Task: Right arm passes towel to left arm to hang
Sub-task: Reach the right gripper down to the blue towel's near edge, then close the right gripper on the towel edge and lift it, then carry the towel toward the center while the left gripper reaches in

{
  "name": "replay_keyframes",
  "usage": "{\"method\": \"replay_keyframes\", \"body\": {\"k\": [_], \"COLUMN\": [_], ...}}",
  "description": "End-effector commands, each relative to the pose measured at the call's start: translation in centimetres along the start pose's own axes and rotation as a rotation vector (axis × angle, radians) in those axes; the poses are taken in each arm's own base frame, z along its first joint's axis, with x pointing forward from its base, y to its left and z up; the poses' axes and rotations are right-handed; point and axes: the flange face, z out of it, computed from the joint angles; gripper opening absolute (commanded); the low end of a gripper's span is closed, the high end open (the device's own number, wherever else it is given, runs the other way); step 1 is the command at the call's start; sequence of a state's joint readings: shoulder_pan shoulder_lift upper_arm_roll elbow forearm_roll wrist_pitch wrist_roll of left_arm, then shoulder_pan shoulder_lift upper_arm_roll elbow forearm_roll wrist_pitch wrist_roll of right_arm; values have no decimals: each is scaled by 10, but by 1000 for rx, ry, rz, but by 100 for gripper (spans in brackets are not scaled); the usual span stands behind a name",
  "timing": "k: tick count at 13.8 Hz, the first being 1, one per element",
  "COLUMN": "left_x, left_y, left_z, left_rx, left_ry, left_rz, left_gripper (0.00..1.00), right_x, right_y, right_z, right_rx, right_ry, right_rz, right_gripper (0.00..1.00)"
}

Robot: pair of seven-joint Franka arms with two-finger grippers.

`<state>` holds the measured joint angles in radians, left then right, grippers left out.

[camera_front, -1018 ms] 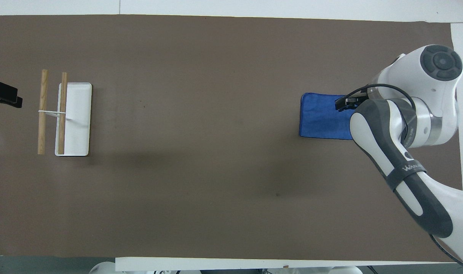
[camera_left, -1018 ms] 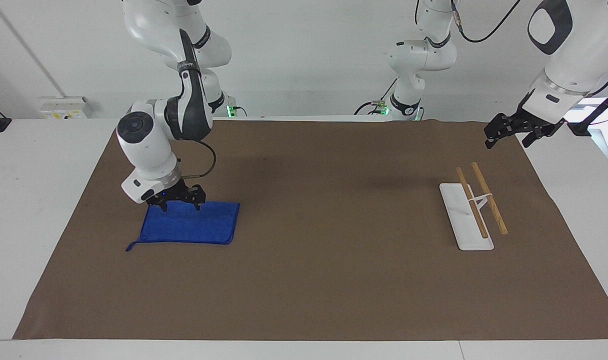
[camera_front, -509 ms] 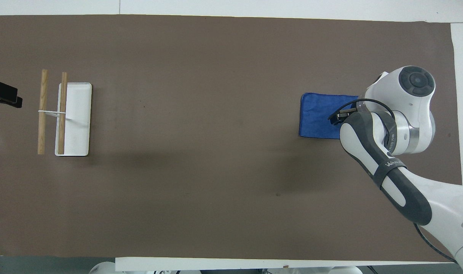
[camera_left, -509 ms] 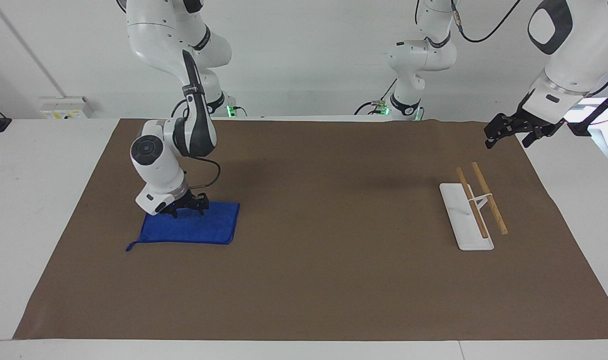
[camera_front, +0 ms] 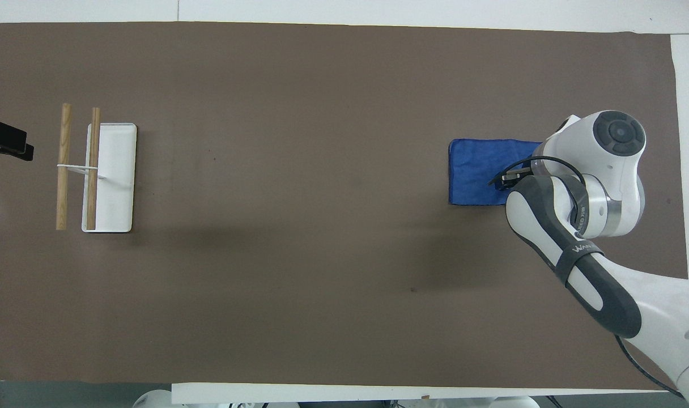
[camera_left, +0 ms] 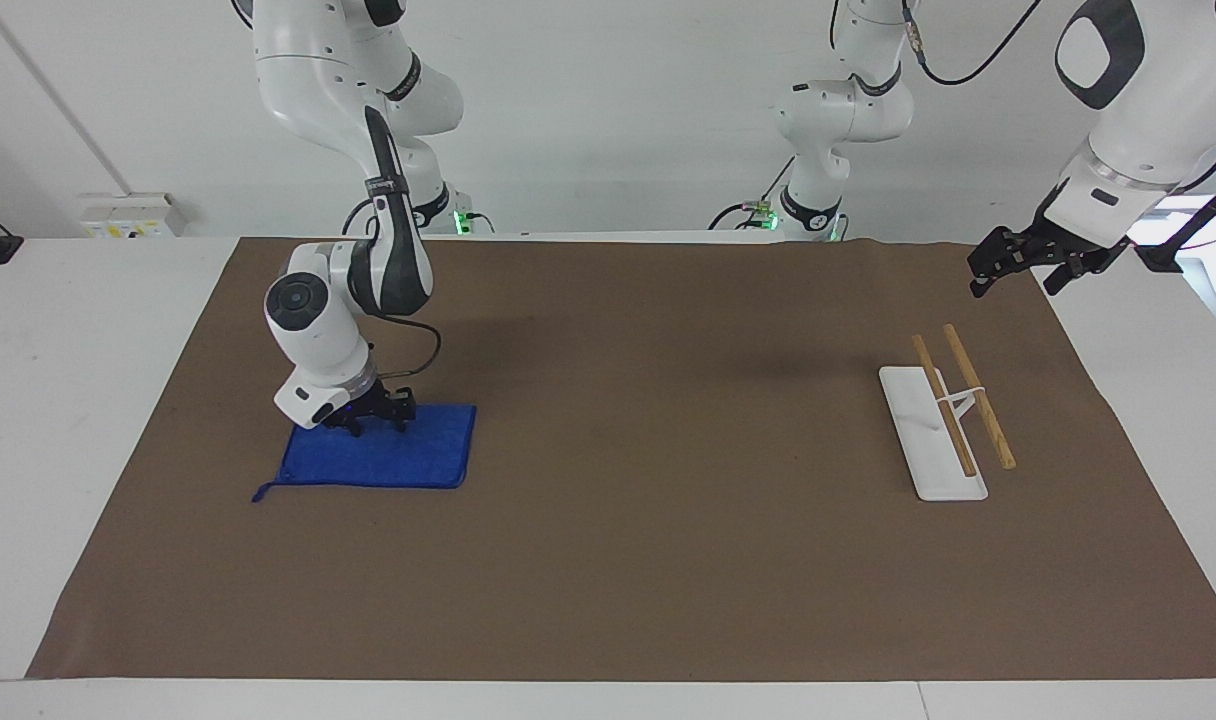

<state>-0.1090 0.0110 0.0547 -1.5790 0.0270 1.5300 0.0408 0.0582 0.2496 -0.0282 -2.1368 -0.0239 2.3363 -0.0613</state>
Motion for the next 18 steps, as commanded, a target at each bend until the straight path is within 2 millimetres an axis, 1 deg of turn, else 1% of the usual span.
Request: {"method": "replay_keyframes", "body": {"k": [1, 3, 5, 7, 8, 9, 12, 13, 16, 17, 18], "left_x": [-5, -5, -6, -6, -6, -6, -6, -7, -4, -2, 1], "left_y": [-1, -1, -1, -1, -1, -1, -1, -1, -1, 6, 22], "left_z": [1, 1, 0, 0, 1, 0, 1, 1, 1, 2, 9], "left_rx": [1, 1, 1, 1, 1, 1, 1, 1, 1, -1, -6], "left_ry": [8, 8, 9, 9, 8, 6, 3, 3, 18, 40, 56], "left_rz": [-11, -11, -12, -12, -12, -12, -15, -15, -47, -129, -219], "left_gripper": [100, 100, 100, 100, 100, 100, 100, 100, 100, 100, 100], "right_x": [-6, -5, 0, 10, 18, 25, 42, 43, 47, 45, 43], "right_y": [0, 0, -1, -4, -8, -17, -51, -69, -131, -158, -181], "right_z": [6, 4, -3, -24, -41, -61, -115, -128, -155, -160, -164], "right_rx": [14, 13, 13, 19, 55, 115, 237, 292, 480, 554, 610], "right_ry": [8, 10, 7, -17, -32, -40, -63, -78, -135, -182, -224], "right_rz": [-14, -15, -17, -20, 1, 28, 83, 137, 400, 491, 571], "right_gripper": [17, 1, 0, 0, 0, 0, 0, 0, 0, 0, 0]}}
